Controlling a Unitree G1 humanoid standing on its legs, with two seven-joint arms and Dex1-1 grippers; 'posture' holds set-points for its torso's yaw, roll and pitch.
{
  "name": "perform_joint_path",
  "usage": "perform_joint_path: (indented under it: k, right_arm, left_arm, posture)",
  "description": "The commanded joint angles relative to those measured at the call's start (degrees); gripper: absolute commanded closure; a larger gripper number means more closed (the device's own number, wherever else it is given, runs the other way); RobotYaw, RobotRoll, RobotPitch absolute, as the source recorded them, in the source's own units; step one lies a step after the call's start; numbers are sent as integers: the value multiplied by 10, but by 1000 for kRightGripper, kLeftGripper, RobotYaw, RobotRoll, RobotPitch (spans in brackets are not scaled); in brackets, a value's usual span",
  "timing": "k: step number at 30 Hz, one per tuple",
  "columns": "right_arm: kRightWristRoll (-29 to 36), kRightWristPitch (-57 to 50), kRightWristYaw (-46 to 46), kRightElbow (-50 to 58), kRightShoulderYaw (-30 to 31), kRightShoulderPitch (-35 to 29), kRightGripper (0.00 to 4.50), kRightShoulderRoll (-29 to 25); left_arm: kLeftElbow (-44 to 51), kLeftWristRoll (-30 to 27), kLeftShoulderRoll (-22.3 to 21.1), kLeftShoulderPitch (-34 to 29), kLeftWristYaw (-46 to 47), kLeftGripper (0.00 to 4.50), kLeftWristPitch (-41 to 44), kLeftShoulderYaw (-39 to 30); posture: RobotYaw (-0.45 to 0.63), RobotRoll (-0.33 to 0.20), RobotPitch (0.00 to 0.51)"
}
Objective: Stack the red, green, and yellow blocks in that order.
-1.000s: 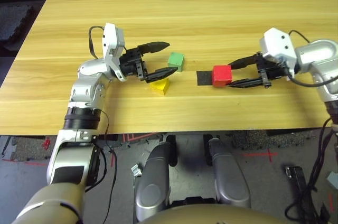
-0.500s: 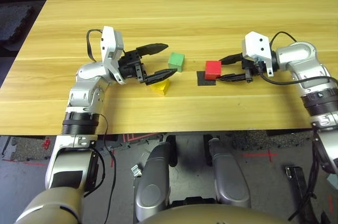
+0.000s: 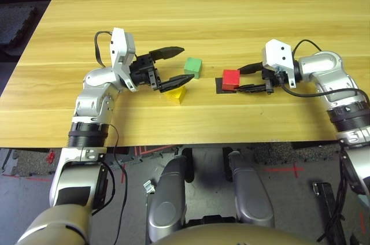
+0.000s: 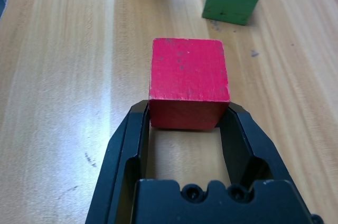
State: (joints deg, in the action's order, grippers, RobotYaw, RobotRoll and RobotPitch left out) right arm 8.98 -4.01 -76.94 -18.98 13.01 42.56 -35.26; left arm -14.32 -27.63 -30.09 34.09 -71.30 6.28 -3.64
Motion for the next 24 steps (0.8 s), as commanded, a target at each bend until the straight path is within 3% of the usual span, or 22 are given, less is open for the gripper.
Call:
perform_joint_path:
  k: [1,8,15,24]
  right_arm:
    - [-7,6,2,3,1,-8,2451,-1]
    - [-13,18,11,-22,0,6,29,9]
    - [-12,41,7,-28,-2,13,29,11]
    - [91,-51,-118,48,-43,15,29,-59]
  left_arm:
    - [-9,3,-5,3,-6,0,2,1]
    - [-8,2,-5,5,-6,0,5,1]
    - [-6,1,-7,5,-5,0,9,0]
    - [-11,2,-8,9,-5,0,12,-4]
  posture:
    - [276,47,287]
    - [279,55,291]
    - [287,60,291]
    - [280,60,282]
